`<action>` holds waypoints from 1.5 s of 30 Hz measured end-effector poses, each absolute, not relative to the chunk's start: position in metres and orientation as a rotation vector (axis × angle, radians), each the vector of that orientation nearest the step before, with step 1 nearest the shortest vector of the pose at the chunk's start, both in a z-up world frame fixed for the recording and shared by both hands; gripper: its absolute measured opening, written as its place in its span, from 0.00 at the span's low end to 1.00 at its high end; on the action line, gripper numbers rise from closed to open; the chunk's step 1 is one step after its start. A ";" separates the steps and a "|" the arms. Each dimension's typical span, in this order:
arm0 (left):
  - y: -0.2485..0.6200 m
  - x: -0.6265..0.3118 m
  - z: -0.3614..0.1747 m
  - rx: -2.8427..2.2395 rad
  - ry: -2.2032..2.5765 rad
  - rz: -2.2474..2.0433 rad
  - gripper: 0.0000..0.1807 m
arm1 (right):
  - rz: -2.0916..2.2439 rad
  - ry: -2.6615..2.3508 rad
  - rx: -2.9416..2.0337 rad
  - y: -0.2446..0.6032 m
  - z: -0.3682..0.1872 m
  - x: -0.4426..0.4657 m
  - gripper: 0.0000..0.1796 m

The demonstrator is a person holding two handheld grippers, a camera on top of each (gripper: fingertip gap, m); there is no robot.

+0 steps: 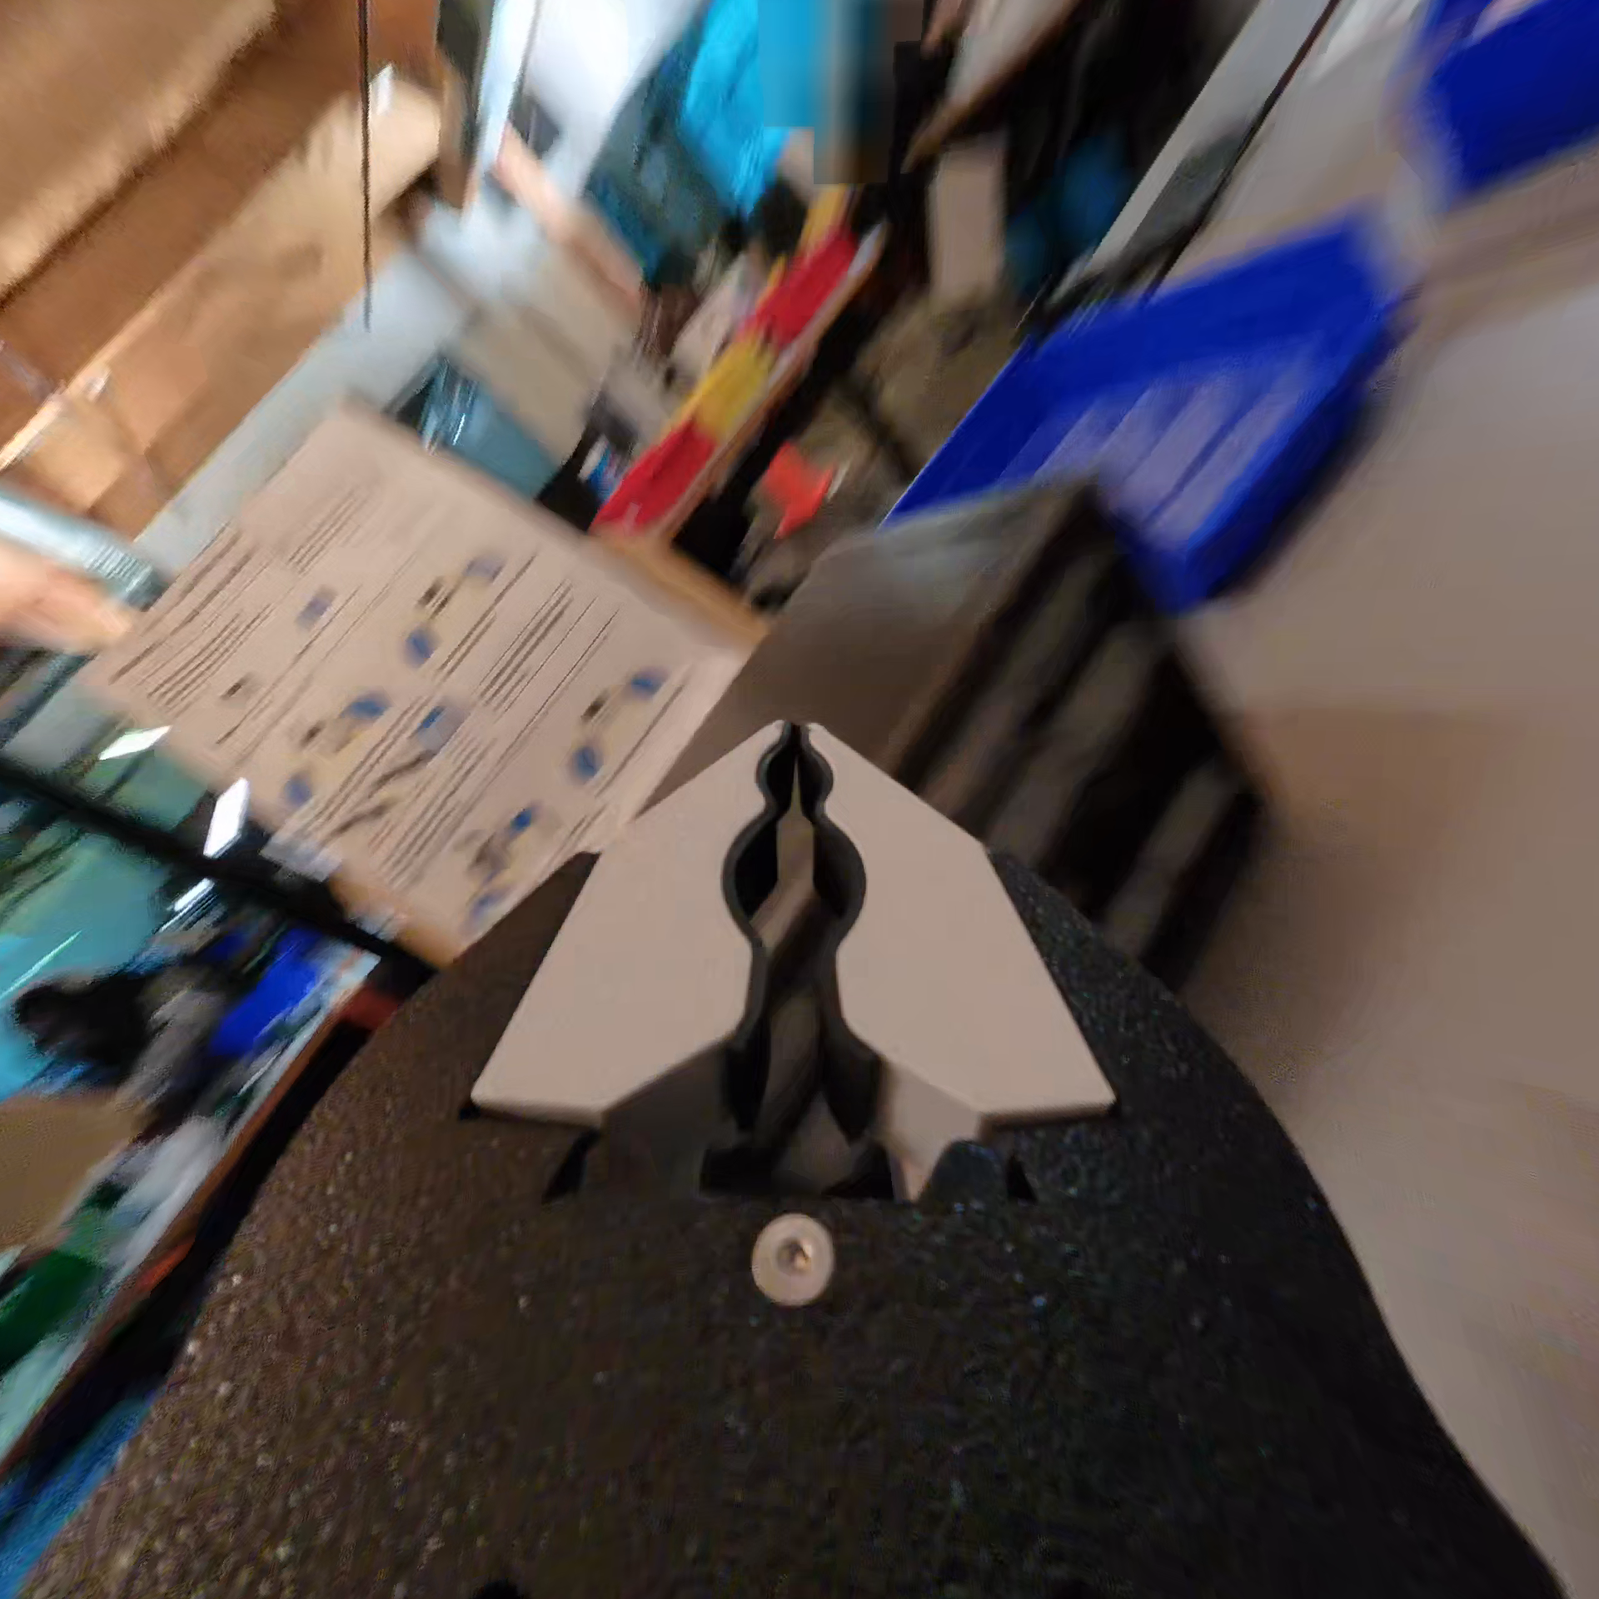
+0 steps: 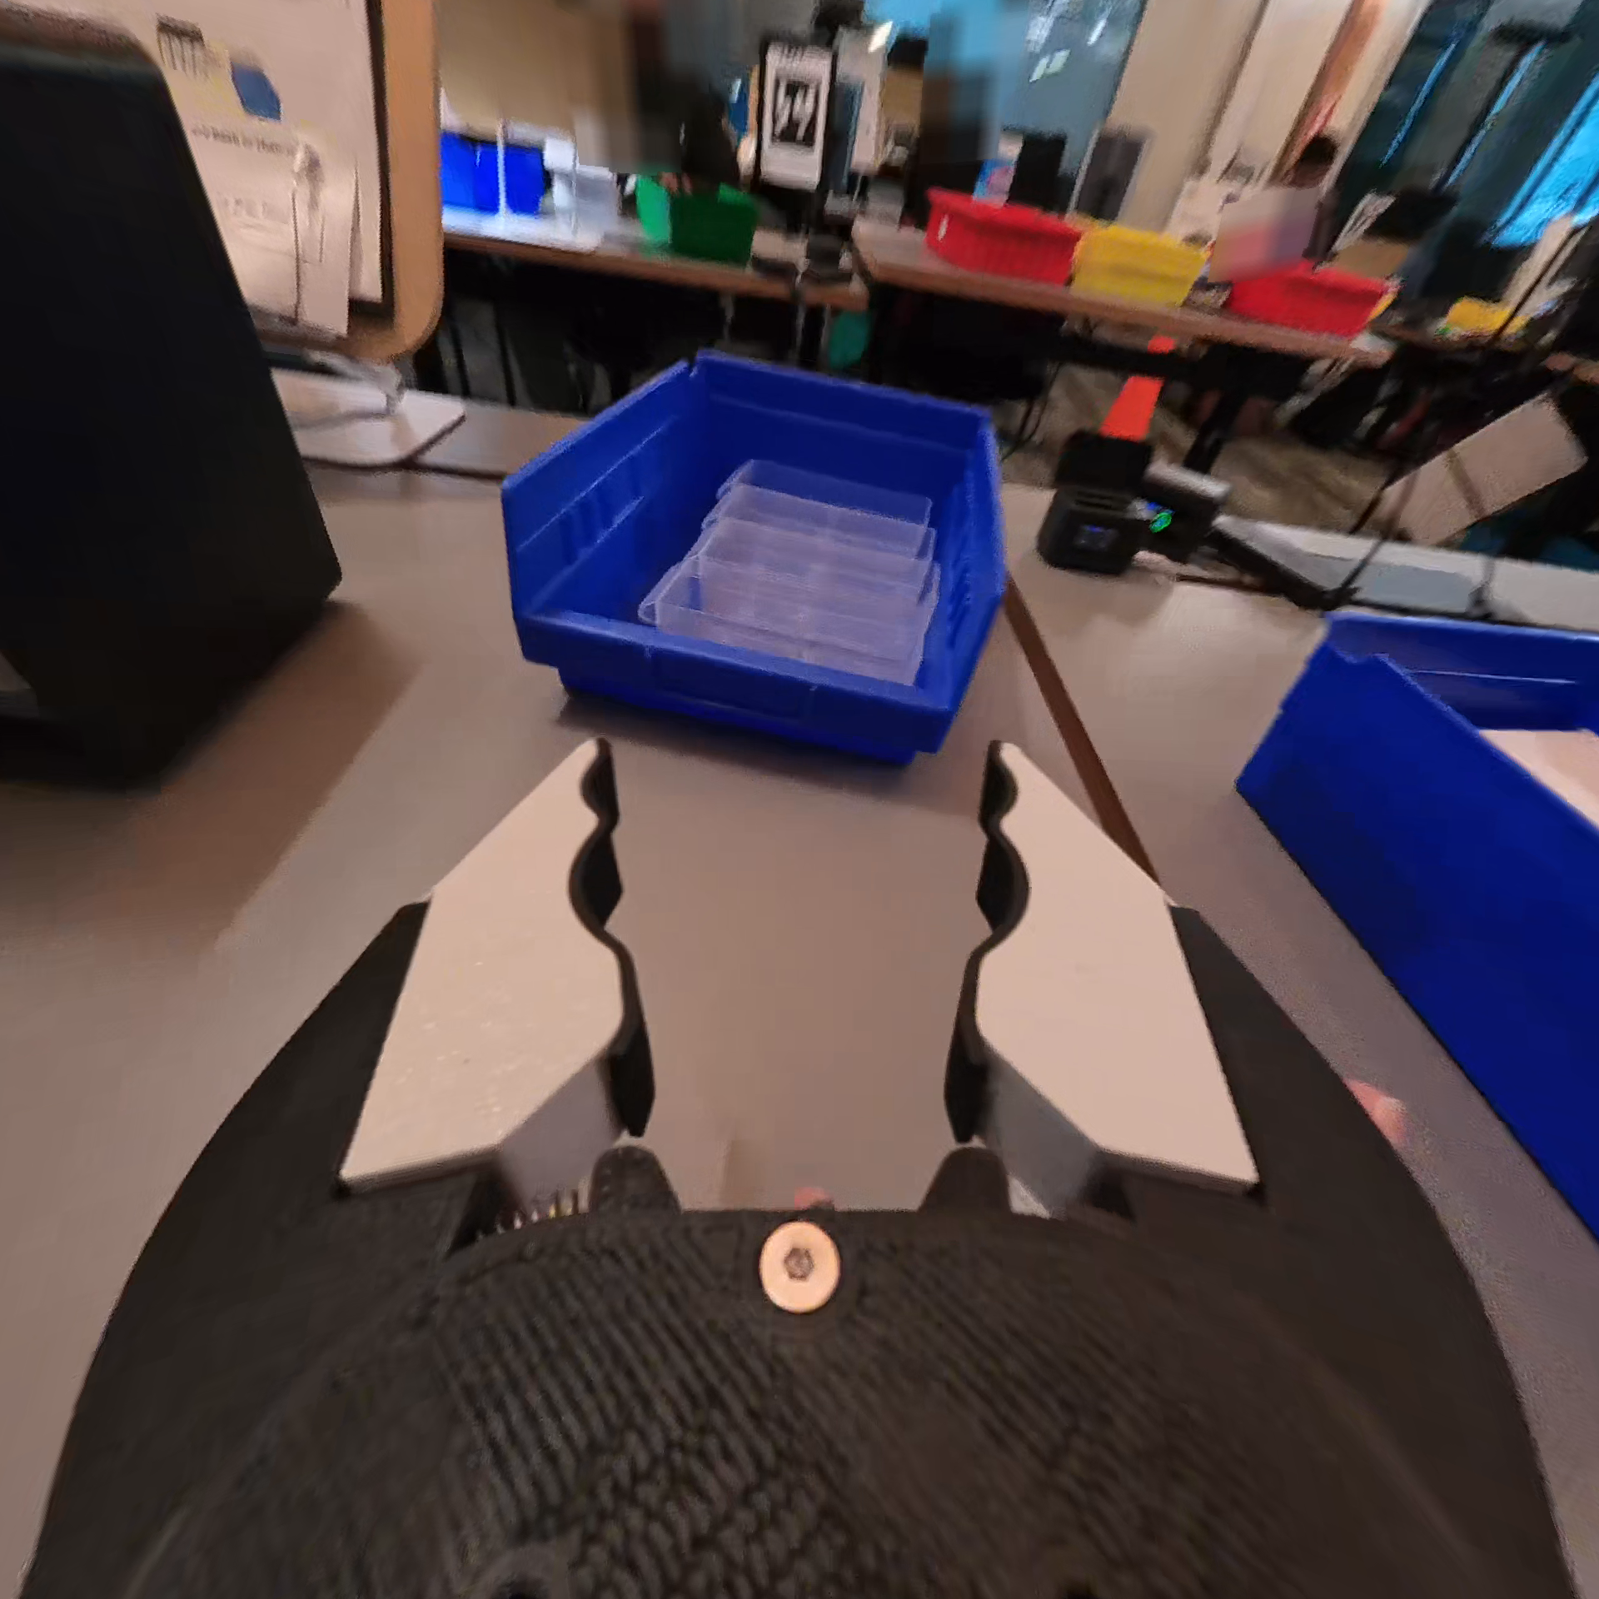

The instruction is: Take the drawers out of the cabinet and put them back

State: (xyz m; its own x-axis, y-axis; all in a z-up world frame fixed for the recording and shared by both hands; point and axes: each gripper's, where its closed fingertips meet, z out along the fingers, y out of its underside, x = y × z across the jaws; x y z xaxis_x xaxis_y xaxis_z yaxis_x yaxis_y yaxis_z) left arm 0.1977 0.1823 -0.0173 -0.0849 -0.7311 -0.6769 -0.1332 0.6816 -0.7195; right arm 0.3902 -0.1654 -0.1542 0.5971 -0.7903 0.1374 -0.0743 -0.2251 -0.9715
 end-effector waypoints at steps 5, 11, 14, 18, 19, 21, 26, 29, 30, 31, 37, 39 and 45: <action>0.030 0.207 -0.070 -0.617 1.624 -0.920 0.04 | -0.955 0.831 -1.521 -0.202 -0.153 0.397 0.69; -0.043 0.305 -0.140 -0.797 1.468 -1.096 0.17 | -1.172 0.830 -1.503 -0.219 -0.130 0.401 0.76; -0.024 0.365 -0.162 -1.012 1.369 -0.976 0.29 | -1.342 0.790 -1.525 -0.236 -0.118 0.401 0.74; 0.012 0.430 -0.193 -1.468 1.256 -1.002 0.37 | -1.511 0.744 -1.521 -0.262 -0.106 0.402 0.74; 0.020 0.441 -0.199 -1.552 1.228 -0.996 0.37 | -1.522 0.742 -1.532 -0.267 -0.106 0.402 0.74; 0.031 0.459 -0.198 -1.591 1.186 -0.988 0.35 | -1.548 0.724 -1.558 -0.274 -0.105 0.401 0.68; 0.046 0.488 -0.193 -1.518 1.221 -0.896 0.29 | -1.452 0.520 -1.630 -0.256 -0.111 0.392 0.41; 0.042 0.497 -0.214 -1.550 1.360 -0.874 0.12 | -1.313 0.464 -1.620 -0.241 -0.116 0.388 0.35; 0.040 0.498 -0.217 -1.567 1.375 -0.911 0.07 | -1.295 0.474 -1.611 -0.241 -0.116 0.389 0.37; 0.039 0.498 -0.217 -1.575 1.368 -0.940 0.07 | -1.285 0.470 -1.603 -0.239 -0.116 0.388 0.38; 0.028 0.472 -0.218 -1.523 1.441 -0.866 0.07 | -1.204 0.539 -1.609 -0.241 -0.122 0.395 0.36; 0.020 0.453 -0.217 -1.510 1.452 -0.878 0.06 | -1.294 0.623 -1.619 -0.257 -0.122 0.404 0.49; -0.002 0.376 -0.215 -1.413 1.506 -0.947 0.01 | -1.267 0.789 -1.436 -0.276 -0.093 0.408 0.68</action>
State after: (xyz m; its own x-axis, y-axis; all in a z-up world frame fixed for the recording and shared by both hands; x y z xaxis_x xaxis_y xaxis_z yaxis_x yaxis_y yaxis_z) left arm 0.3762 -0.0023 -0.2149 -0.0086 -0.9968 -0.0799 -0.3596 0.0776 -0.9299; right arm 0.4079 -0.2764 -0.0933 0.2317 -0.9275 0.2935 0.1462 -0.2651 -0.9531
